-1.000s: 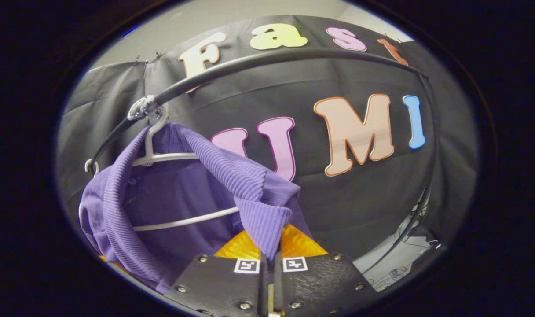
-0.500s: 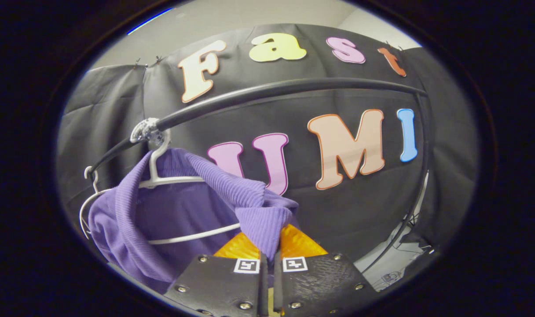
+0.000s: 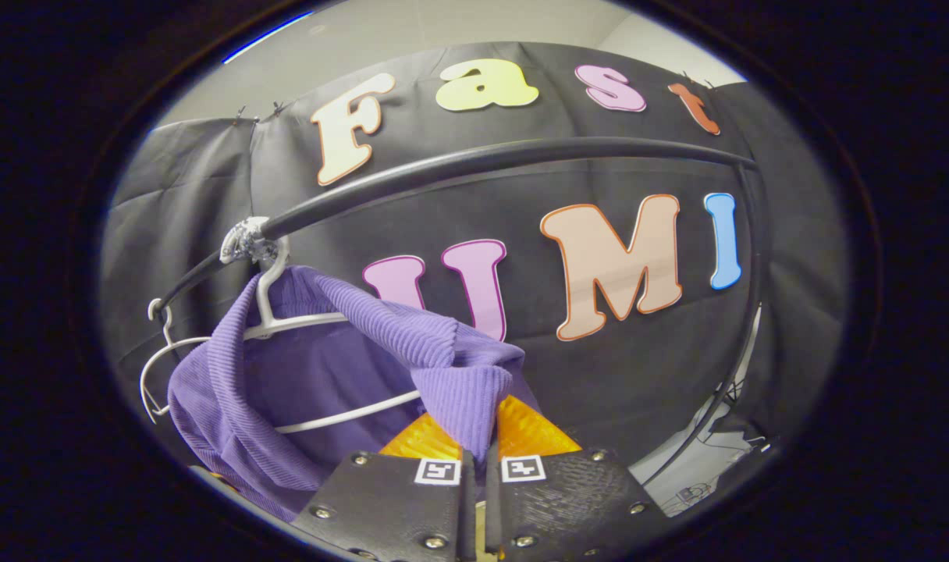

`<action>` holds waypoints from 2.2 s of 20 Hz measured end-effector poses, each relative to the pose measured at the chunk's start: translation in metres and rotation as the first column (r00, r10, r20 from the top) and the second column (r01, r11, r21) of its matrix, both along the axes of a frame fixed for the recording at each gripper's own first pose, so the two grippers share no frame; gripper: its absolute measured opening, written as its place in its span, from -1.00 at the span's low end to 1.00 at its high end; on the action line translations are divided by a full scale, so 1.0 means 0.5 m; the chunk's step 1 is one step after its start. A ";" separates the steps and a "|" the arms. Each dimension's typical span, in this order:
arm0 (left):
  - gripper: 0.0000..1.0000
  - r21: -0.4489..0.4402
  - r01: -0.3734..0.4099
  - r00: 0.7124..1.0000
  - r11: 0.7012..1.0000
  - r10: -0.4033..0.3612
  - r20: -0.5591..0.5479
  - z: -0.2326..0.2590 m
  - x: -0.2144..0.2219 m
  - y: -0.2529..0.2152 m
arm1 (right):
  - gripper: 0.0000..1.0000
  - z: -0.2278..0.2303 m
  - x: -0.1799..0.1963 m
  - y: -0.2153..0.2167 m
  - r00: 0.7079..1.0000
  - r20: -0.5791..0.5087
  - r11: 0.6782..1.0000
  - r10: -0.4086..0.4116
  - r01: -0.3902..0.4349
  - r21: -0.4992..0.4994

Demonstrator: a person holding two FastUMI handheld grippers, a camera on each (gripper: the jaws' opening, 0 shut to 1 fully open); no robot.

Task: Grasp the clothes on the hanger with both hands and then place them into the laundry hamper below.

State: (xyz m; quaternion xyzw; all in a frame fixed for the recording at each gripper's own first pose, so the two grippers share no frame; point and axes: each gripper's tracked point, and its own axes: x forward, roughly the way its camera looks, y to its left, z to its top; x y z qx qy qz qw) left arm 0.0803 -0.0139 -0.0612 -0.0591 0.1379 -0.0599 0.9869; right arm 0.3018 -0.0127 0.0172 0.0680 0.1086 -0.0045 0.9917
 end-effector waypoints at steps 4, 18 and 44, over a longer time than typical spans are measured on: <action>-0.22 0.026 -0.040 0.999 0.999 0.040 -0.013 -0.038 0.040 -0.001 | -0.90 0.005 0.005 0.005 1.000 0.002 1.000 0.005 -0.005 -0.006; -0.99 -0.014 -0.048 0.999 0.999 0.047 -0.017 -0.033 0.106 0.011 | -0.90 0.011 0.009 -0.008 1.000 0.017 1.000 -0.013 0.013 -0.021; 0.88 0.106 -0.062 0.997 0.992 0.067 -0.039 -0.146 -0.038 -0.007 | -0.90 0.016 -0.007 -0.014 0.998 0.069 0.997 -0.007 0.013 -0.078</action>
